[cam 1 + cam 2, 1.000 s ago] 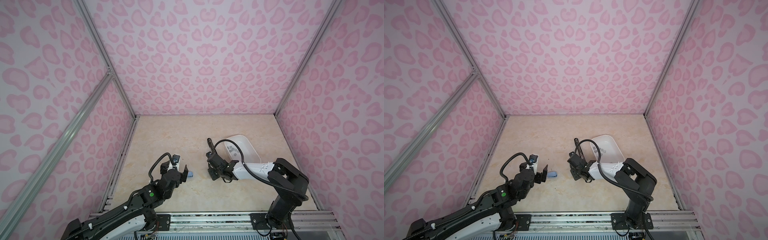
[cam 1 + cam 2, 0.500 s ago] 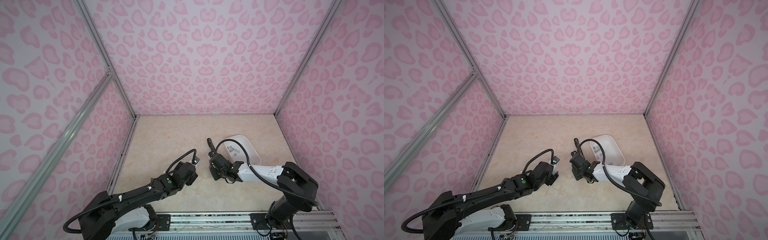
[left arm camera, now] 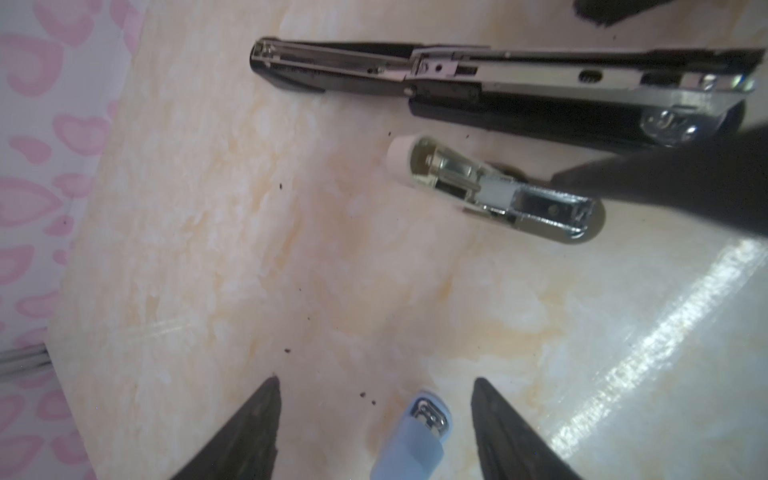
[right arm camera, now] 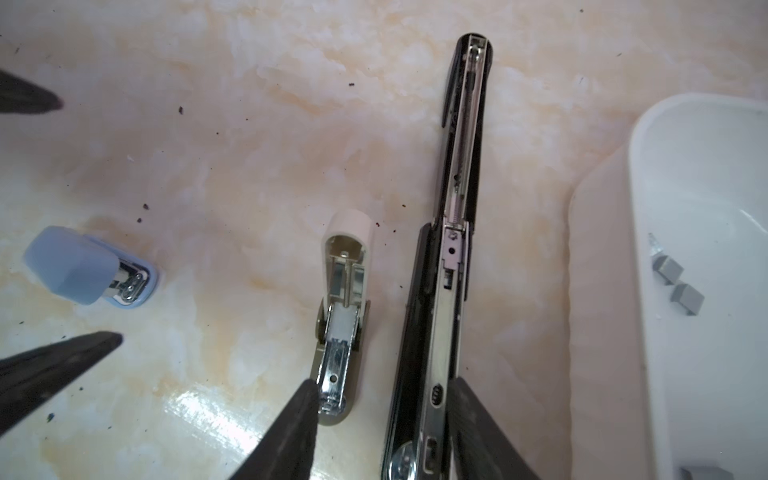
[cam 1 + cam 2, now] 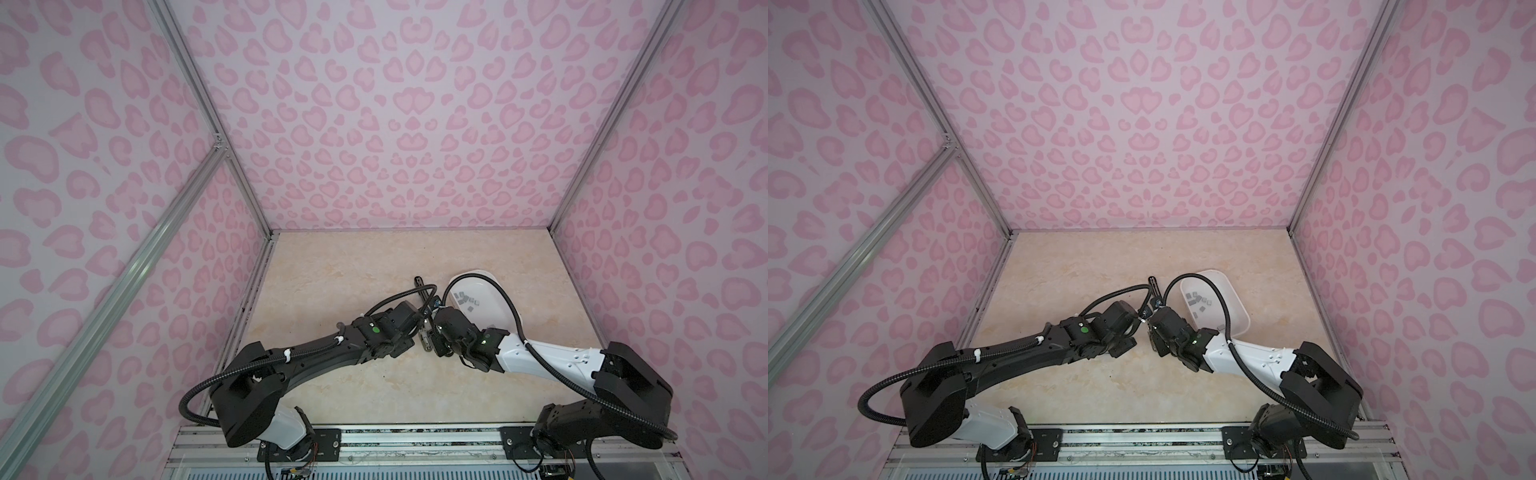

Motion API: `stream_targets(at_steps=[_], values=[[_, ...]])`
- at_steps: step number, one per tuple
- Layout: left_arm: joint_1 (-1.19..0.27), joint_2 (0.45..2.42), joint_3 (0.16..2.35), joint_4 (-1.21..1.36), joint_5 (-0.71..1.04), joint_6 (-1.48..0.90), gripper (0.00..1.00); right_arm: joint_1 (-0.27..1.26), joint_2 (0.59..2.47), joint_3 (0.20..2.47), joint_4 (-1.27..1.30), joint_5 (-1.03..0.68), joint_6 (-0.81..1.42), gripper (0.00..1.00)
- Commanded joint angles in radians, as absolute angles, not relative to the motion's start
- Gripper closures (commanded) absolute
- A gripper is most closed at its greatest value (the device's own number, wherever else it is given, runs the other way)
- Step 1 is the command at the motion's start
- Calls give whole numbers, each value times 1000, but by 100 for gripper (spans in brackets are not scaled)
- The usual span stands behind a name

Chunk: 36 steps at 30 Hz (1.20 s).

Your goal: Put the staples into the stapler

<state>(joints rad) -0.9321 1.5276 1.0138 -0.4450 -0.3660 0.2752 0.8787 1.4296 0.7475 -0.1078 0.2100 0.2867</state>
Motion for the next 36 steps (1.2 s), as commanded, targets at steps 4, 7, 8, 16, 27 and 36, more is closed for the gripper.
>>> stream_targets(at_steps=[4,7,8,16,27,36], values=[[-927,1514,1114,-814,-271,538,28,870,1398,729,-79,211,269,47],[-911,1406,1075,-832,-248,599,27,863,1371,712,-59,202,278,46],[-911,1386,1042,-834,-243,631,27,862,1363,709,-54,204,283,46],[-887,1435,998,-791,-217,713,31,808,1256,648,-47,233,323,44],[-838,1583,1006,-759,-201,775,31,746,1081,555,0,232,358,39],[-832,1698,1072,-793,-194,775,34,745,1081,558,1,209,359,39]])
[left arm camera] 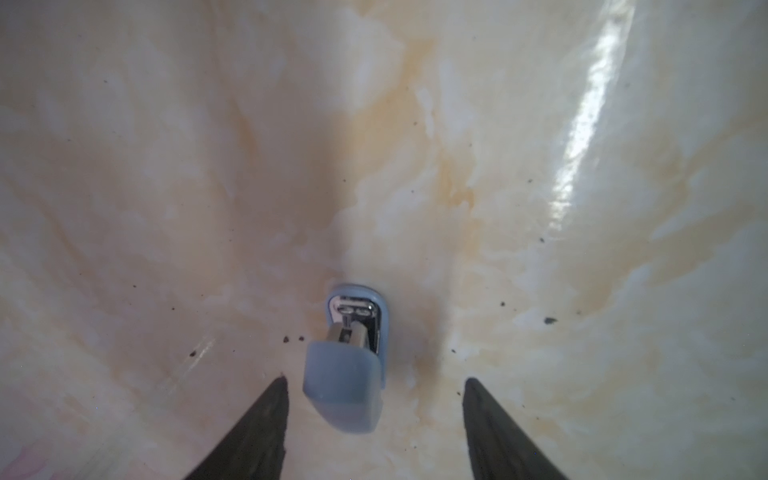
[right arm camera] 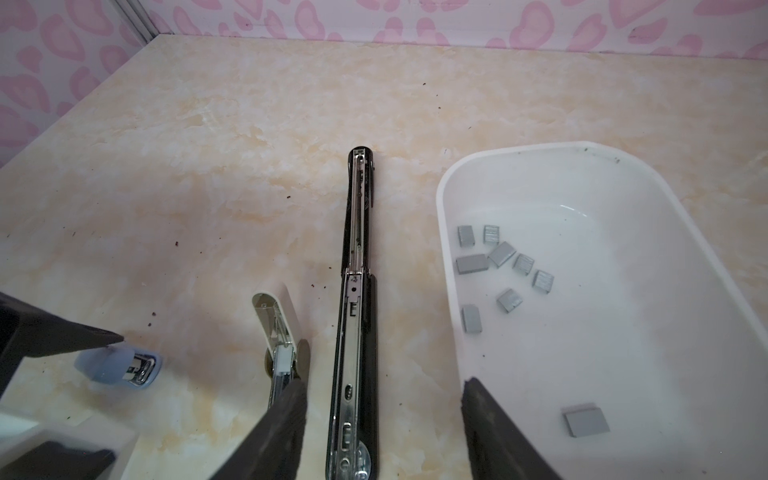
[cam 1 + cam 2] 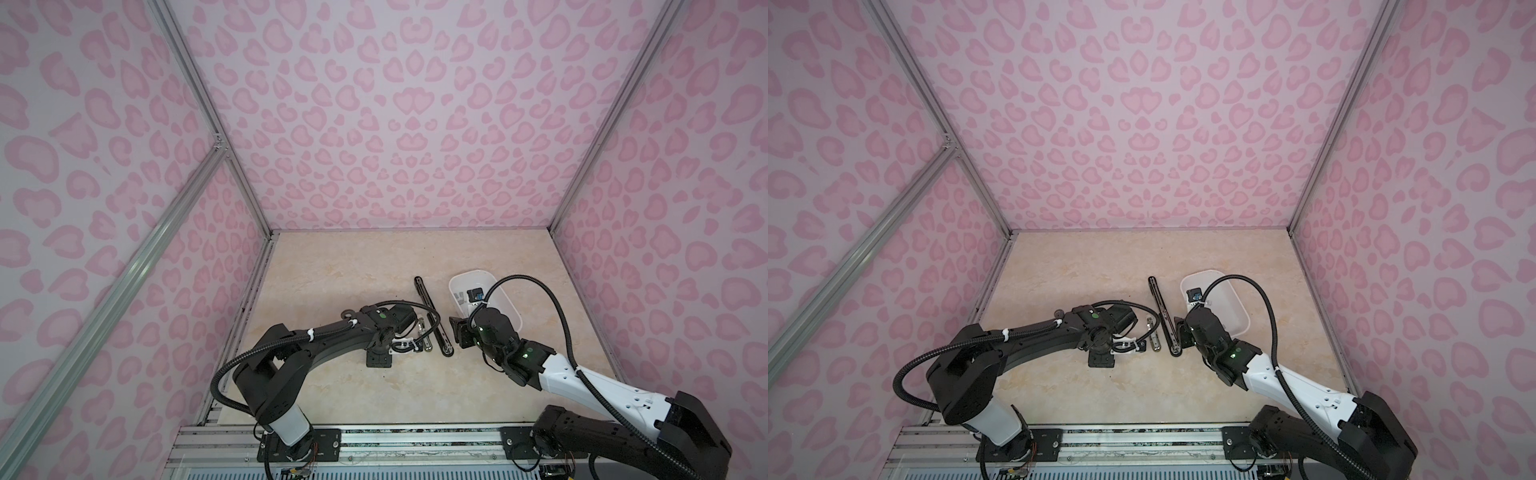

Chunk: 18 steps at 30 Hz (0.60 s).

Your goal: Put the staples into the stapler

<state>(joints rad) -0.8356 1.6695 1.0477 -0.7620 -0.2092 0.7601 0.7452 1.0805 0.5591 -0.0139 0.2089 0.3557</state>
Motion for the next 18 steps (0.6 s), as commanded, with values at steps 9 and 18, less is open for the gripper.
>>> stream_targets(at_steps=[9,18], values=[[-810,1774,1137,-840,-149,756,56,745,1087,558,3,196,360,39],[-807,1808,1157,-860,-145,748,68,745,1101,570,-9,192,354,39]])
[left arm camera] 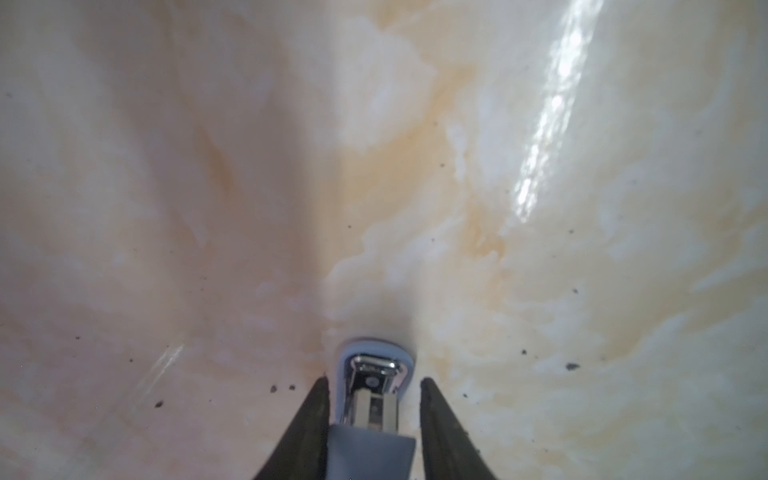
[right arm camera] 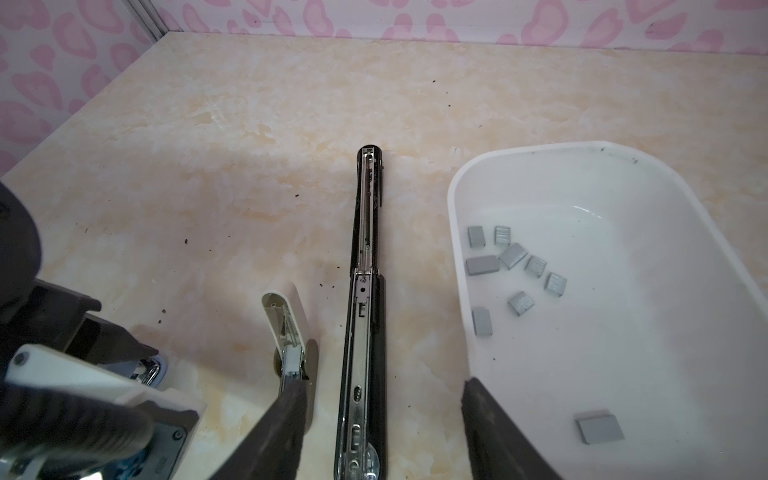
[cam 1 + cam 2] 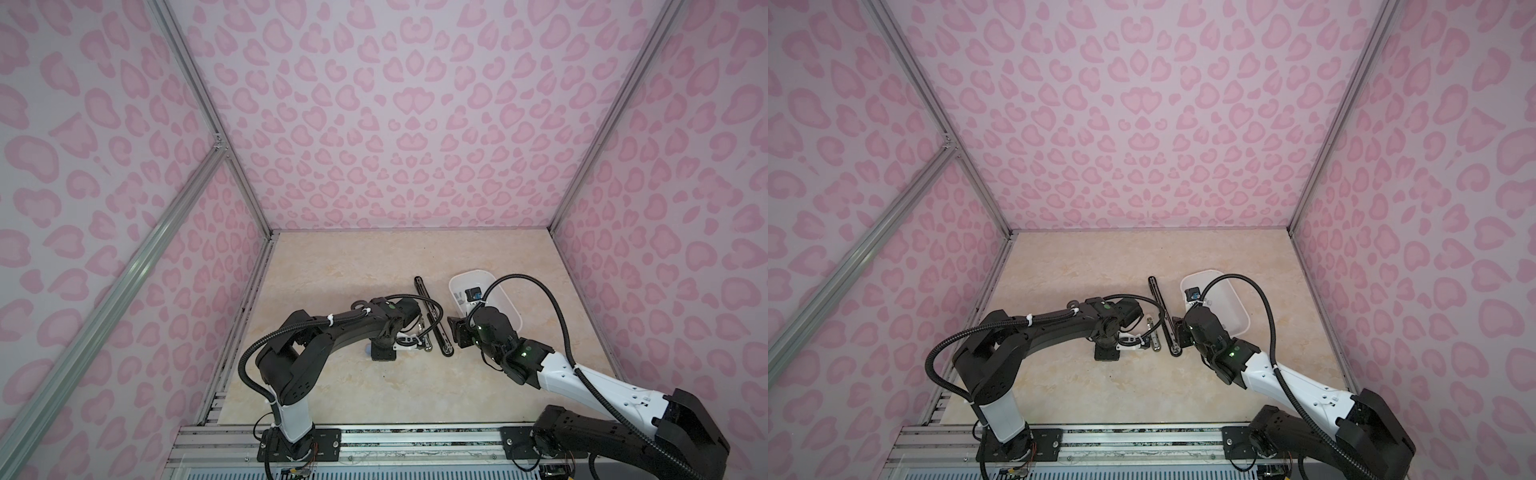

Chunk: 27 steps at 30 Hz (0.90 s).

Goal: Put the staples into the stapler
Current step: 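Close the left gripper on the light blue piece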

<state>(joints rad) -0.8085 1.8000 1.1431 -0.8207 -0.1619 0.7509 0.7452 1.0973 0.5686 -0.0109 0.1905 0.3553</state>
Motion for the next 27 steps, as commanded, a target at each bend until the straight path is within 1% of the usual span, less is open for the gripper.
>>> stream_targets(at_steps=[1,4,6,7,8,10,13,22,24,27], values=[[-807,1807,1159,-863,-142,747,70,746,1101,569,-8,190,354,39],[-807,1797,1165,-867,-135,745,70,745,1104,569,-6,189,354,39],[-808,1784,1158,-864,-139,744,65,745,1106,570,-5,187,353,39],[-807,1775,1152,-860,-142,745,57,746,1107,571,-5,187,354,39],[-807,1765,1143,-855,-145,748,53,744,1108,571,-6,187,354,39],[-808,1743,1124,-845,-147,754,48,746,1109,571,-5,186,354,39],[-807,1713,1106,-834,-153,759,45,746,1109,571,-8,186,354,39],[-808,1738,1106,-835,-150,759,45,746,1106,571,-9,183,354,39],[-807,1755,1113,-841,-154,757,47,746,1104,571,-9,183,355,39],[-807,1774,1123,-847,-160,758,54,745,1104,571,-9,183,355,39]])
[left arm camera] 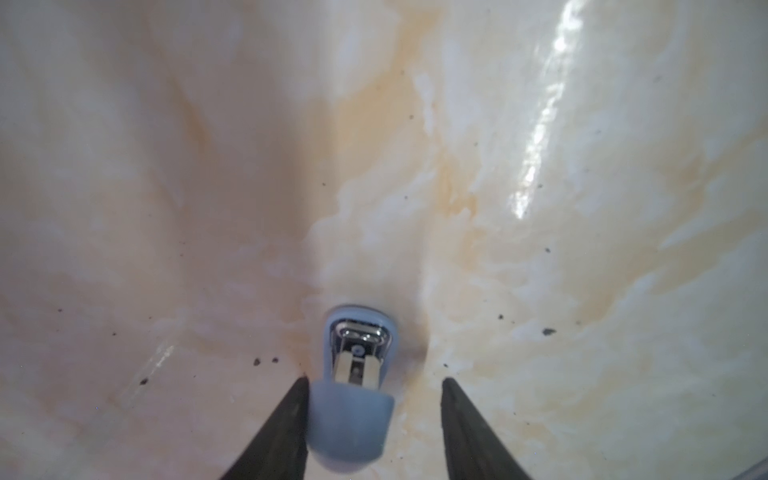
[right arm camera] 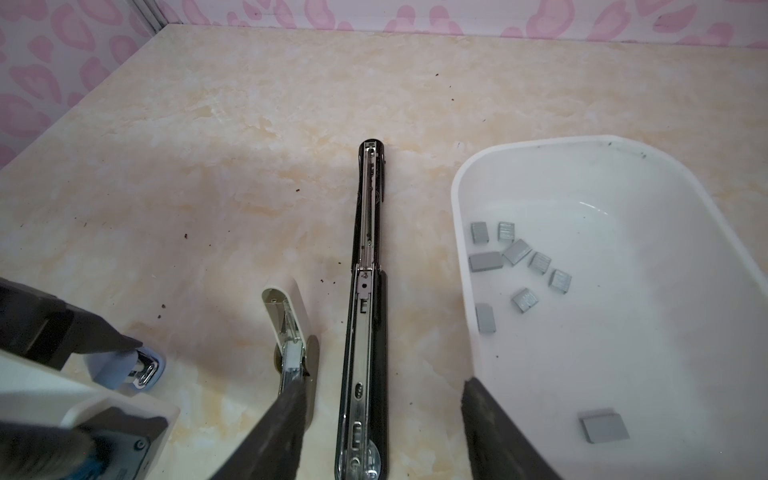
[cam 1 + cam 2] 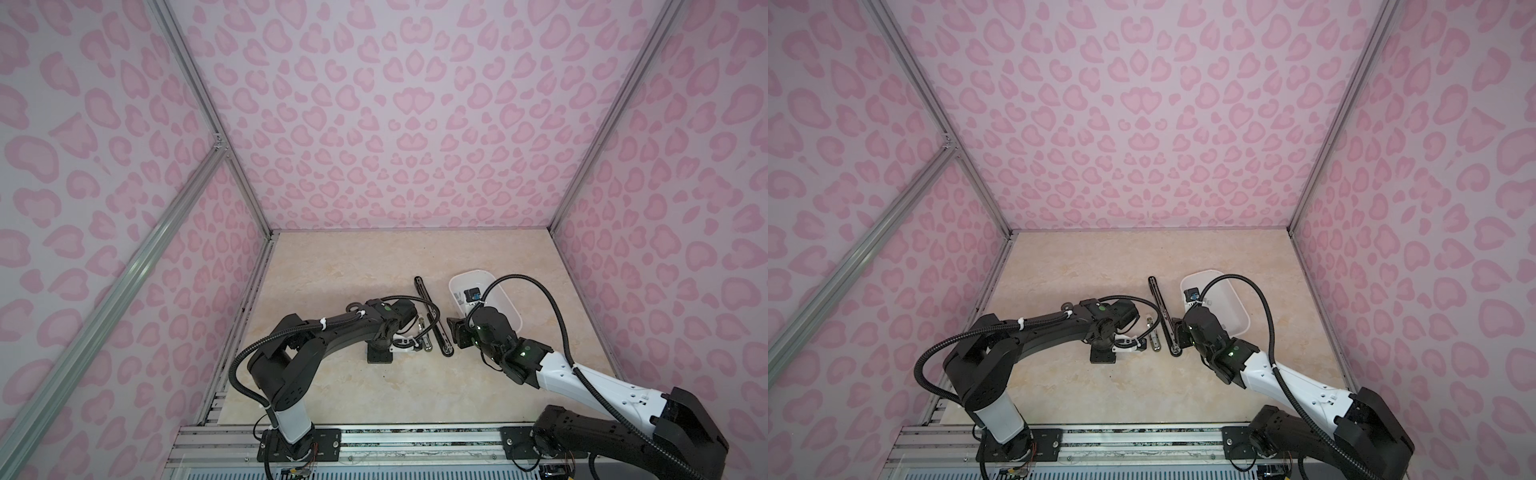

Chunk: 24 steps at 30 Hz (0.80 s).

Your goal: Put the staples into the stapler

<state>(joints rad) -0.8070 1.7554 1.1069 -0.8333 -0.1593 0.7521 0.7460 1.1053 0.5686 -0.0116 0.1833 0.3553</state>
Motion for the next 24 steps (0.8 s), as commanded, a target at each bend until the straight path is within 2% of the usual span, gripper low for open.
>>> stream_targets(at_steps=[1,3,4,6,12,18,24], values=[[-807,1780,1124,-848,-161,757,56,746,1105,571,-8,182,356,39],[-807,1788,1131,-853,-158,756,63,745,1106,571,-8,179,355,39],[-807,1788,1135,-855,-154,755,70,745,1106,572,-8,180,356,39],[-805,1786,1146,-861,-144,751,78,745,1107,569,-5,179,356,39],[-802,1735,1176,-871,-90,737,96,745,1105,564,7,175,358,41],[-837,1707,1353,-929,-76,588,96,742,998,492,89,217,418,45],[-833,1628,1381,-775,-23,387,96,728,842,411,139,253,421,45]])
